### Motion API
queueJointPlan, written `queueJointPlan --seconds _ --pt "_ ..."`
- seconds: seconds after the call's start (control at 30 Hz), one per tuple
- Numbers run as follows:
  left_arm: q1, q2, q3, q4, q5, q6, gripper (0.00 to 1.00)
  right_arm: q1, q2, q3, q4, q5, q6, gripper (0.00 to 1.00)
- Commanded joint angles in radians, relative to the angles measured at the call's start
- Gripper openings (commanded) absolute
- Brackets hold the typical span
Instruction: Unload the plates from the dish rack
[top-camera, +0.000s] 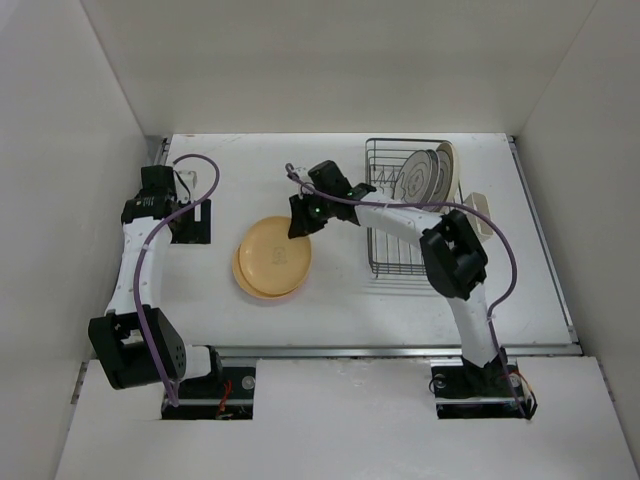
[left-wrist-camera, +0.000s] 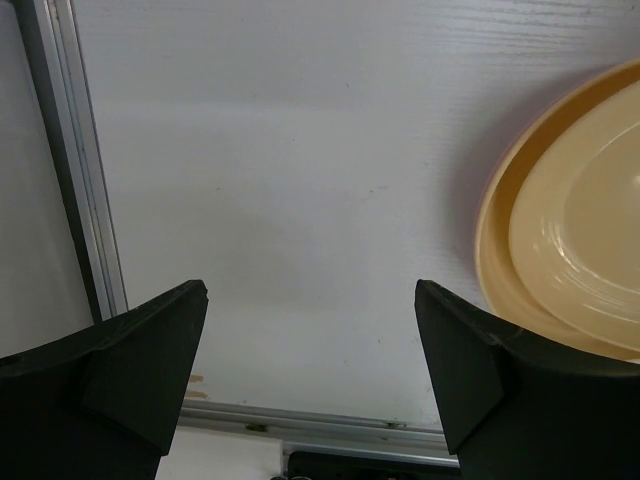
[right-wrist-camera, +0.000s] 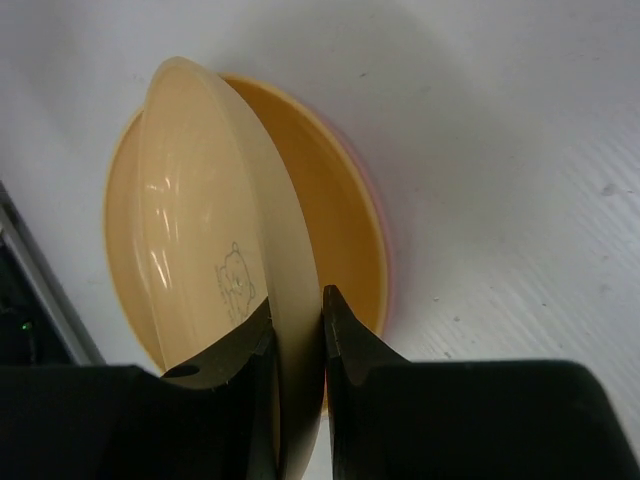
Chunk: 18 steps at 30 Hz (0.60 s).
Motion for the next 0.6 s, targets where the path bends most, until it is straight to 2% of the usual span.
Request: queueJointPlan --seconds 0.0,0.07,0.1,0.17,0.37,0.47,0.57 --pt "-0.001 -0.007 0.021 -0.002 -0.021 -0.005 0.83 0.014 0.002 0.069 0.065 -0.096 -0.019 0.14" --pt "-0.001 -0.007 0.021 -0.002 -0.022 -0.005 0.83 0.014 0.022 0.06 0.051 -0.061 -0.03 0.33" --pt "-0.001 -0.007 0.021 -0.002 -0.022 0.004 0.83 0.024 0.022 0.06 0.042 -0.044 -0.048 0.46" --pt "-0.001 -0.007 0.021 -0.002 -0.022 0.004 0.83 0.044 0.031 0.049 0.019 0.037 -0.071 0.59" --pt "-0.001 0.004 0.03 -0.002 -0.022 0.004 0.83 0.093 0.042 0.04 -0.021 0.261 -0.13 0.62" --pt "-0.001 0.004 0.03 -0.002 -0.011 0.004 0.83 0.093 0.02 0.049 -0.03 0.273 -0.13 0.63" --pt "-0.001 0.013 0.039 -0.002 0.014 0.004 0.83 0.093 -0.051 0.067 -0.041 0.362 -0.081 0.64"
